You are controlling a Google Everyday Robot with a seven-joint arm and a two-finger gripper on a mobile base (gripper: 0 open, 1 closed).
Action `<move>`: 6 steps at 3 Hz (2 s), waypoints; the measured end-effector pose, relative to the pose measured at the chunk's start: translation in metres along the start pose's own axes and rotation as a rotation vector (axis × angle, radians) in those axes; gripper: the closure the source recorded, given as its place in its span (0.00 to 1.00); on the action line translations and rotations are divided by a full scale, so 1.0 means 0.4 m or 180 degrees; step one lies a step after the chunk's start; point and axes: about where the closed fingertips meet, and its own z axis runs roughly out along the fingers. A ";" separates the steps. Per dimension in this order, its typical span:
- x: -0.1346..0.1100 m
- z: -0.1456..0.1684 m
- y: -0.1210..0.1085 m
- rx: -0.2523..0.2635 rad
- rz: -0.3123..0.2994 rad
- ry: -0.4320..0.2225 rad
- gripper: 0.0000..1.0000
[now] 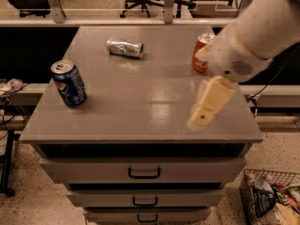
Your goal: Knock pepsi can over
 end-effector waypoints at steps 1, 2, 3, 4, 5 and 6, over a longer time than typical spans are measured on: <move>-0.195 0.096 0.011 -0.0115 -0.0135 -0.0641 0.00; -0.235 0.096 0.006 -0.0069 -0.0138 -0.0775 0.00; -0.234 0.095 0.008 -0.0073 -0.0141 -0.0769 0.00; -0.241 0.090 0.007 -0.0046 -0.0140 -0.0824 0.00; -0.290 0.115 0.005 0.0016 -0.0112 -0.1080 0.00; -0.414 0.190 0.003 0.0057 -0.0205 -0.1598 0.00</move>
Offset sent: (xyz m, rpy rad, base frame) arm 0.0148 0.0804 -0.0013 0.1735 -0.0273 0.0861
